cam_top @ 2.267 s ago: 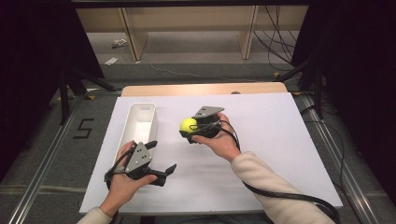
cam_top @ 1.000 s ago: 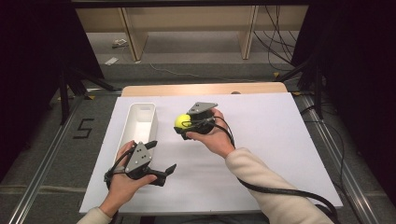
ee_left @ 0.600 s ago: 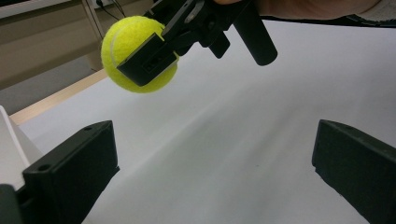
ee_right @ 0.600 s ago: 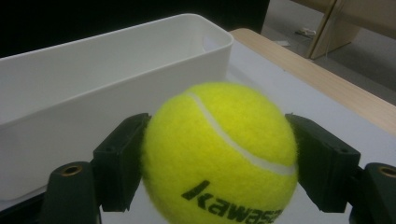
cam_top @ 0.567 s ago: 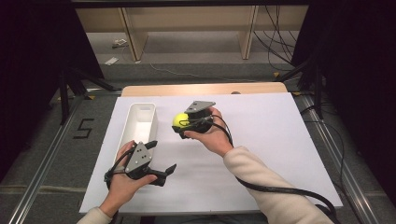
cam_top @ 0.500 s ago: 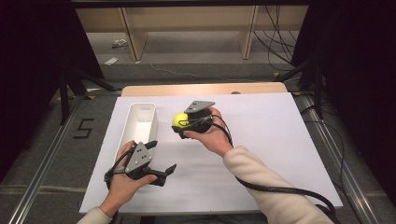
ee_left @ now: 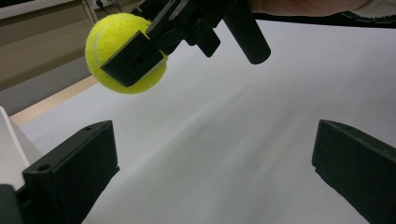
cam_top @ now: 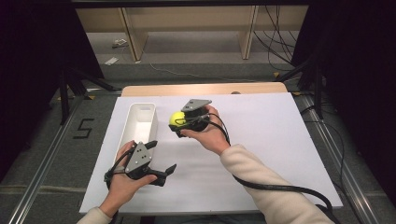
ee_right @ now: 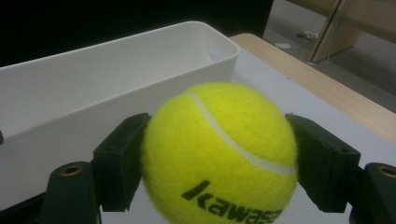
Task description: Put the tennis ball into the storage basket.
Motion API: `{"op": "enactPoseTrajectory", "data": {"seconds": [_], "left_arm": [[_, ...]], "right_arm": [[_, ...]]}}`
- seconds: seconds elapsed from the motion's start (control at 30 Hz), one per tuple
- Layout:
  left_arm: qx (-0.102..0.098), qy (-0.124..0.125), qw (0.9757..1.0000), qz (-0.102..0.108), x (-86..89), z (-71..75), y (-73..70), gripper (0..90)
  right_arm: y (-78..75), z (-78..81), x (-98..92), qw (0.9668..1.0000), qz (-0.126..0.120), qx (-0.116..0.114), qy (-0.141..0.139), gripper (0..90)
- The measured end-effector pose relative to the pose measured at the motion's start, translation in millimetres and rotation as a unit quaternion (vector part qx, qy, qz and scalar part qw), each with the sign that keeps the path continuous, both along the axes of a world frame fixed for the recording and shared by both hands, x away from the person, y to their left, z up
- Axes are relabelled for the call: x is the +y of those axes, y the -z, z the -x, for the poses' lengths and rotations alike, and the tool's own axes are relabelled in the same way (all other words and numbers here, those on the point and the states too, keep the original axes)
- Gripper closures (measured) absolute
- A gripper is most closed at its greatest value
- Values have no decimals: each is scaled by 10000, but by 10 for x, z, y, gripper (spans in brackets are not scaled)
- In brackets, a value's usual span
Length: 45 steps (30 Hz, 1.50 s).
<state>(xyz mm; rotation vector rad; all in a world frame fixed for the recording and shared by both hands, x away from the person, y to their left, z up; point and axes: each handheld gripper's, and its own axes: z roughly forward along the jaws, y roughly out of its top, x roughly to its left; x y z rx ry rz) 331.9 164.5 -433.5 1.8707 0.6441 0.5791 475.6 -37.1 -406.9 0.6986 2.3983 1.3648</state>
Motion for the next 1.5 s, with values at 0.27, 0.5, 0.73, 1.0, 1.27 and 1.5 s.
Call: {"op": "enactPoseTrajectory", "data": {"seconds": [0.27,0.5,0.73,1.0,1.27,1.5], "left_arm": [[1,5,10000,0,-1,0,0,0],[-1,4,10000,0,1,1,-1,0],[-2,10,10000,-9,-2,3,-2,0],[-1,14,10000,-3,-2,2,-2,0],[-5,16,10000,-4,-2,4,-4,0],[1,20,10000,-7,-4,4,-3,0]], "right_arm": [[-21,-15,45,10000,1,-33,-9,259],[-50,-22,88,10000,-20,-51,-26,258],[-67,-25,130,10000,-18,-58,-48,259],[-96,-35,176,9999,-21,-76,-62,259],[-122,-43,218,9999,3,-87,-108,259],[-151,-49,259,9999,1,-85,-123,259]]}}
